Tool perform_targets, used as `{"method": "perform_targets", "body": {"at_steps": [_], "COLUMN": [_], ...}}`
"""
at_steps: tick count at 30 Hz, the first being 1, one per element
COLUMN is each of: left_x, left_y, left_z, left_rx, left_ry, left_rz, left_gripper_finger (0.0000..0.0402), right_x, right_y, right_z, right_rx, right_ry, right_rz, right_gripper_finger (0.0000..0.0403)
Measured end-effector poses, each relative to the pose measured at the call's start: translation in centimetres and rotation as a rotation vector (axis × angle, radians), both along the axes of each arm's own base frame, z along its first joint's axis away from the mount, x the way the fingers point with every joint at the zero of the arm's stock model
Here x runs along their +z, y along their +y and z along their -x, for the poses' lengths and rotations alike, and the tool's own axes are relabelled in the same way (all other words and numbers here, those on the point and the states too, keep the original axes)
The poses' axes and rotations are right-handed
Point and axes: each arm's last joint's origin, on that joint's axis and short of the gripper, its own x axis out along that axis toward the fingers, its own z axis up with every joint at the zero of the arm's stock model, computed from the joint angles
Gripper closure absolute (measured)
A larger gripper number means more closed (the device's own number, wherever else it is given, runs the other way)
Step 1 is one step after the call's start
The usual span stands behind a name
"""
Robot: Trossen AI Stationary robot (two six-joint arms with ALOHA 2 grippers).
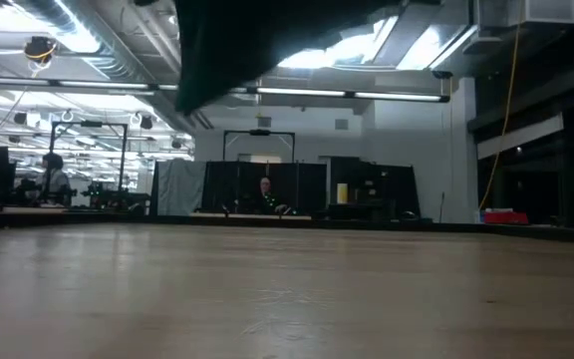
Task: Fold microfiber towels
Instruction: Fold the green towel
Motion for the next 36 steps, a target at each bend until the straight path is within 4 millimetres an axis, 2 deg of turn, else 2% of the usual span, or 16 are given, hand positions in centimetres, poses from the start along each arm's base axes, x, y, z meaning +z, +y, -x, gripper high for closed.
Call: {"method": "perform_targets", "body": {"at_steps": [3,7,11,13,17,21,25,28,32,36], "left_x": [-1.1,-2.6,-3.6,-3.9,-5.1,-7.0,-10.0,-10.9,-11.4,-11.1], "left_y": [-0.7,-3.0,-5.0,-5.0,-3.2,-0.6,1.7,2.4,5.0,7.6], "left_z": [0.1,0.8,1.5,1.1,-0.8,-2.4,-2.6,-2.5,-3.2,-3.8], "left_rx": [0.010,0.022,0.060,0.077,0.119,0.151,0.208,0.225,0.317,0.349], "left_ry": [0.039,0.060,0.059,0.057,0.093,0.132,0.166,0.151,0.125,0.102], "left_rz": [0.044,0.138,0.226,0.239,0.212,0.167,0.187,0.216,0.202,0.199], "left_gripper_finger": [0.0399,0.0400,0.0400,0.0400,0.0400,0.0400,0.0400,0.0400,0.0400,0.0400], "right_x": [-1.6,-3.8,-4.6,-4.7,-6.0,-9.6,-12.2,-12.6,-12.9,-13.3], "right_y": [1.9,5.0,5.9,5.6,3.4,-0.9,-3.9,-5.2,-7.3,-9.5], "right_z": [-0.3,0.0,0.2,0.1,-0.7,-0.9,0.1,0.5,0.3,0.2], "right_rx": [0.028,0.061,0.043,0.014,-0.029,-0.126,-0.171,-0.204,-0.257,-0.302], "right_ry": [0.029,0.059,0.089,0.088,0.102,0.135,0.111,0.075,0.030,0.029], "right_rz": [-0.058,-0.127,-0.146,-0.123,-0.042,-0.009,-0.094,-0.116,-0.141,-0.159], "right_gripper_finger": [0.0399,0.0399,0.0399,0.0399,0.0399,0.0399,0.0399,0.0399,0.0399,0.0399]}}
